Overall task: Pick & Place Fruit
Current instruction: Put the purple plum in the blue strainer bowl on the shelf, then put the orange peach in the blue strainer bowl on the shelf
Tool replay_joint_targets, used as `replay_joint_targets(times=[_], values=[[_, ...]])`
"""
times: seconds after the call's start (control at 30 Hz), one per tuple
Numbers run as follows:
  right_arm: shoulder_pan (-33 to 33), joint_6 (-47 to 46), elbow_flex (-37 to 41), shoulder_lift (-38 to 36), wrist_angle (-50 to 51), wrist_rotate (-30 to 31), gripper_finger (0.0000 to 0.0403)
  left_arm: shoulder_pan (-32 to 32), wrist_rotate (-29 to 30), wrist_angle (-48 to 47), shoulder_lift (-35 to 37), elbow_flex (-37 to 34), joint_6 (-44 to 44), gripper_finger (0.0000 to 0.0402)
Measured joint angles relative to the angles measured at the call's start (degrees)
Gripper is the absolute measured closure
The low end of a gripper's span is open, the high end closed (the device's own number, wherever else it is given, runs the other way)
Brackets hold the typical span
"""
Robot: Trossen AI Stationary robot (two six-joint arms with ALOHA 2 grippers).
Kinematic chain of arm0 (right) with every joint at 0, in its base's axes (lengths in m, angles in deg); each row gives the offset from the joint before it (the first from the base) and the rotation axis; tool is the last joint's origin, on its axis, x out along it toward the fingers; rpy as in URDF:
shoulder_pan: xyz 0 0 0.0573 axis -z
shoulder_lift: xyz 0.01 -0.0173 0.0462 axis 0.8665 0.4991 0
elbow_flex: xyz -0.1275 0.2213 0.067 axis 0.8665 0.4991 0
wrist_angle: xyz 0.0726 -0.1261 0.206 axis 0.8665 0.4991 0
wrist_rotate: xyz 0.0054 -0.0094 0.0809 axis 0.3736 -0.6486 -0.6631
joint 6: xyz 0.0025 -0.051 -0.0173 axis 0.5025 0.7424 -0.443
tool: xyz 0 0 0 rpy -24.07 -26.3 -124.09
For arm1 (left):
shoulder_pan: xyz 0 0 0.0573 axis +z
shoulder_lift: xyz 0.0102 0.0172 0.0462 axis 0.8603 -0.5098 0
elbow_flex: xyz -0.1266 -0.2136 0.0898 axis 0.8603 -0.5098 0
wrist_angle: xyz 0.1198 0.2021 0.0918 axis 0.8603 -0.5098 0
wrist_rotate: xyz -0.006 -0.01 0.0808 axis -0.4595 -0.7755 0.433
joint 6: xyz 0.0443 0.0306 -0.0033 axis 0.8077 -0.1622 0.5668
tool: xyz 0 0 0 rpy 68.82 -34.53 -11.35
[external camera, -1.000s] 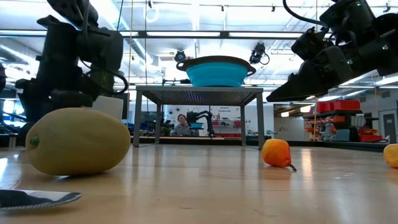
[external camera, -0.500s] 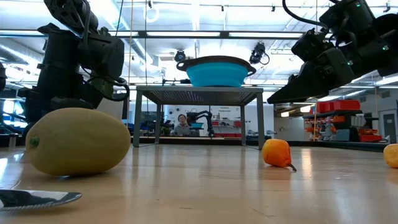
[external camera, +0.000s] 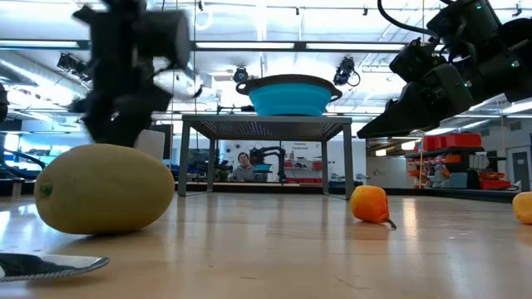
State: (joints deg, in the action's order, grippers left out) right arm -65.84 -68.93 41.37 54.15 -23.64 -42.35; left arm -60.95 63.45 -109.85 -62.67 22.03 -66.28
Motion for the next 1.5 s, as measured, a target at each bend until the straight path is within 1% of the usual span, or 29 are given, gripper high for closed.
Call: replay_joint_targets(times=[0.07,0.1,0.2,0.3,0.37,0.43,0.5,0.57,0.67,0.77,0.87,0.93,1.0,1.07,1.13,1.2,1.33,1.4,1.5], values=[[0.0,0.0,0.0,0.0,0.0,0.02,0.0204,-0.33,1.96,0.04,0.22,4.9,2.71,0.0156],[0.0,0.0,0.0,0.0,0.0,0.02,0.0204,-0.7,3.93,0.13,0.32,7.63,4.23,0.0152],[0.0,-0.01,0.0,0.0,0.0,0.02,0.0204,-2.2,12.59,0.94,0.37,16.2,8.65,0.0151],[0.0,-0.46,0.0,0.02,0.0,0.02,0.0204,-3.26,19.71,5.42,0.38,23.24,15.66,0.016],[0.0,-0.48,0.0,0.0,0.0,0.02,0.0204,-3.67,24.47,11.24,0.43,26.24,21.81,0.0164],[0.0,-0.51,0.0,0.0,-0.05,0.02,0.0204,-3.5,29.25,20.19,0.43,27.28,28.68,0.0164],[0.0,-0.58,0.0,0.0,-0.24,0.02,0.0204,-2.47,32.0,29.82,0.15,27.29,35.39,0.016],[0.0,-0.71,0.0,0.0,-0.52,0.0,0.0204,-0.85,32.37,38.7,-0.81,27.32,41.39,0.0156],[0.0,-1.43,0.0,0.0,-0.52,-0.02,0.0204,2.45,30.72,48.4,-3.21,27.32,48.29,0.0157],[0.0,-1.52,0.0,0.0,-0.46,-0.18,0.0204,6.41,29.94,54.18,-6.01,27.3,51.47,0.0158],[0.02,-1.62,0.0,0.02,0.21,-2.25,0.0204,9.7,29.85,58.03,-8.73,27.28,52.13,0.0153],[0.02,-1.6,0.0,0.02,0.22,-3.05,0.0204,11.59,28.44,59.61,-9.93,27.23,52.39,0.0147],[0.02,-1.6,0.02,0.02,0.21,-3.06,0.0204,13.39,25.69,60.75,-11.0,27.24,51.24,0.014],[0.02,-1.56,0.02,0.02,0.2,-3.04,0.0204,15.12,23.23,59.55,-11.82,27.23,48.73,0.0135],[0.02,-1.55,0.02,0.02,0.2,-3.04,0.0204,16.05,21.98,59.9,-13.18,27.23,48.74,0.013],[0.02,-1.55,0.02,0.02,0.22,-3.04,0.0204,16.6,21.89,58.82,-13.43,27.1,50.01,0.0121],[0.02,-1.54,0.02,0.04,1.09,-3.06,0.0204,16.38,22.46,59.96,-12.79,27.25,50.91,0.0097],[0.02,-1.53,0.02,0.04,1.31,-3.04,0.0204,15.92,22.63,59.29,-11.68,27.21,51.89,0.0084],[0.02,-1.51,0.02,0.04,1.27,-3.04,0.0204,14.19,24.49,59.45,-8.69,27.23,52.9,0.0069]])
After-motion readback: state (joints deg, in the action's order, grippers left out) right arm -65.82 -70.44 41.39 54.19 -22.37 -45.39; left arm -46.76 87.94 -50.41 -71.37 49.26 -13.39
